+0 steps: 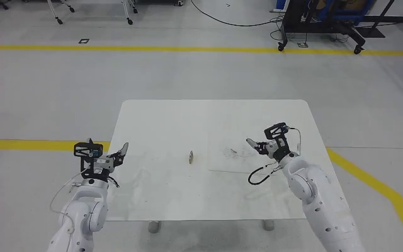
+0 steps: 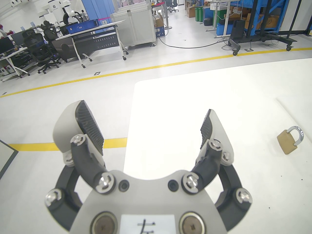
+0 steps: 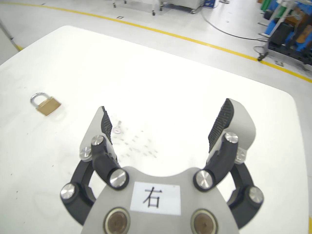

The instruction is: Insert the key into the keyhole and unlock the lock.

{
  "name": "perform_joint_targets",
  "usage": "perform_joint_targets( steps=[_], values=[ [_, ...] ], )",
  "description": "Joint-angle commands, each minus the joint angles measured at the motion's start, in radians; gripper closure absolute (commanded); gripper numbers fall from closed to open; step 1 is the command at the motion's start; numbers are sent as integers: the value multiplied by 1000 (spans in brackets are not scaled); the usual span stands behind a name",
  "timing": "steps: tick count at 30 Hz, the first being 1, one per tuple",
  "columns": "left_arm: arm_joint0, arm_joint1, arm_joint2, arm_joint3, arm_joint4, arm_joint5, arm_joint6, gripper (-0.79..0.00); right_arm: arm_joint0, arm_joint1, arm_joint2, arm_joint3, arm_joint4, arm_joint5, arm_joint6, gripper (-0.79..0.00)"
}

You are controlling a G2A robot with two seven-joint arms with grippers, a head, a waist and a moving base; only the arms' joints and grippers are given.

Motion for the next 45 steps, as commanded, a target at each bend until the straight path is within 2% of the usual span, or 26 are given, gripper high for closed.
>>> perform_joint_targets(
  steps=[1,10,12,14,15,19,21,22,28,34,38,40,45],
  values=[
    [0,0,0,0,0,0,0,-785,37,-1,-23,29,3,-43,28,-785],
    [0,0,0,0,0,0,0,-785,151,1,-107,135,-17,-253,194,-785],
    [0,0,0,0,0,0,0,-785,164,3,-121,152,-39,-276,224,-662],
    [0,0,0,0,0,0,0,-785,177,3,-137,168,-63,-282,259,-640],
    [0,0,0,0,0,0,0,-785,184,3,-149,176,-78,-288,277,-554],
    [0,0,0,0,0,0,0,-785,212,-3,-193,199,-117,-269,306,-502],
    [0,0,0,0,0,0,0,-785,220,-4,-205,207,-123,-268,302,-446],
    [0,0,0,0,0,0,0,-785,224,-4,-209,209,-128,-268,302,-385],
    [0,0,0,0,0,0,0,-785,245,-8,-252,208,-179,-254,337,-256],
    [0,0,0,0,0,0,0,-785,259,-15,-294,192,-204,-231,376,-280],
    [0,0,0,0,0,0,0,-785,275,-21,-315,197,-212,-209,409,-262],
    [0,0,0,0,0,0,0,-785,283,-23,-322,202,-204,-203,416,-206],
    [0,0,0,0,0,0,0,-785,305,-29,-340,217,-194,-197,439,0]
  ],
)
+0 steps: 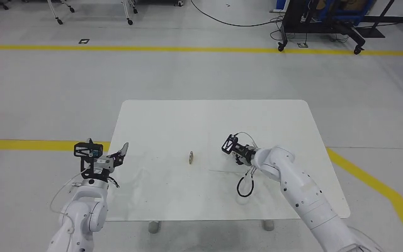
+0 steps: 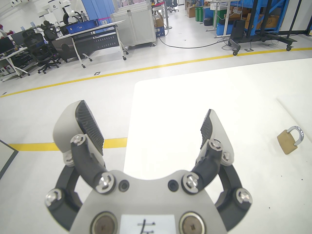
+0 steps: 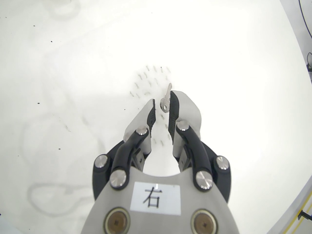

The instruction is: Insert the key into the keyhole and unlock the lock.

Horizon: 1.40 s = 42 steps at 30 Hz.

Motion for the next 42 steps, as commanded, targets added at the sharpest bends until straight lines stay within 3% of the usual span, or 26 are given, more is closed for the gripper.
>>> perform_joint_targets(
  steps=[1,19,31,42],
  values=[
    [0,0,0,0,0,0,0,-785,6,-1,-4,5,1,4,5,0],
    [0,0,0,0,0,0,0,-785,-29,14,37,-33,-15,-15,-34,0],
    [0,0,0,0,0,0,0,-785,9,4,1,32,-16,-7,-38,0],
    [0,0,0,0,0,0,0,-785,32,-3,-24,56,-10,-8,-22,-129]
  ],
)
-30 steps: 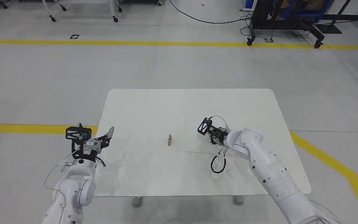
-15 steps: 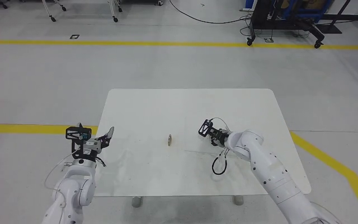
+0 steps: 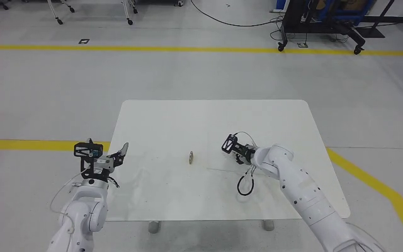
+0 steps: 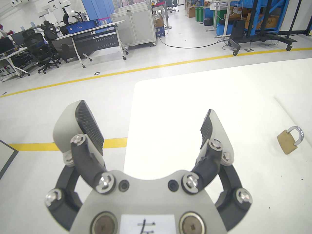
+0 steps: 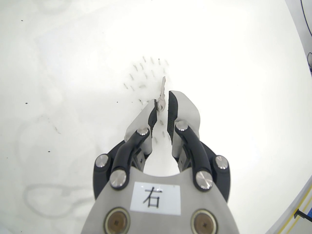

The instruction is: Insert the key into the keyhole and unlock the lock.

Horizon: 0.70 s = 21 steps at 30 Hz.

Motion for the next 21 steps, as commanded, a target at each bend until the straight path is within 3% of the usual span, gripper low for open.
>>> perform_joint_targets(
  steps=[1,7,9,16,21],
  values=[
    [0,0,0,0,0,0,0,-785,4,-1,-4,4,2,2,2,-129],
    [0,0,0,0,0,0,0,-785,13,-5,-14,15,3,6,11,-86],
    [0,0,0,0,0,0,0,-785,17,-6,-18,18,1,12,15,0],
    [0,0,0,0,0,0,0,-785,3,-1,-2,-2,-11,27,-4,0],
    [0,0,0,0,0,0,0,-785,-87,24,90,-115,-18,43,-97,0]
  ],
)
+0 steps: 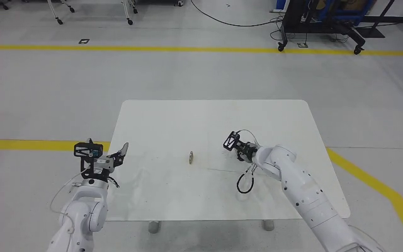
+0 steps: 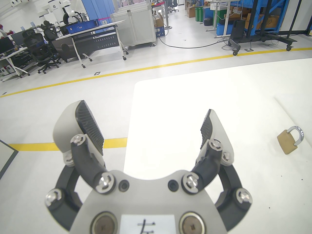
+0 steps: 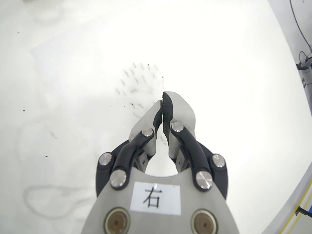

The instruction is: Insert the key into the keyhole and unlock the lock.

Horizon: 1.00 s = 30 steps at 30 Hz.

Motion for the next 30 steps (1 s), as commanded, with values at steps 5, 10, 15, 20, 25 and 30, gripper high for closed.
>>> perform_joint_targets(
  steps=[5,10,15,20,25,30],
  values=[
    [0,0,0,0,0,0,0,-785,-188,42,181,-181,47,-64,-245,0],
    [0,0,0,0,0,0,0,-785,-301,62,288,-190,149,-202,-497,0],
    [0,0,0,0,0,0,0,-785,-301,62,288,-190,149,-202,-497,0],
    [0,0,0,0,0,0,0,-785,-301,62,288,-190,149,-202,-497,0],
    [3,-2,10,-1,-56,-31,-24,-785,-279,61,245,-138,209,-326,-528,0],
    [-33,-2,54,-43,-348,-327,-199,-785,-156,45,144,-36,274,-439,-530,0]
  ],
)
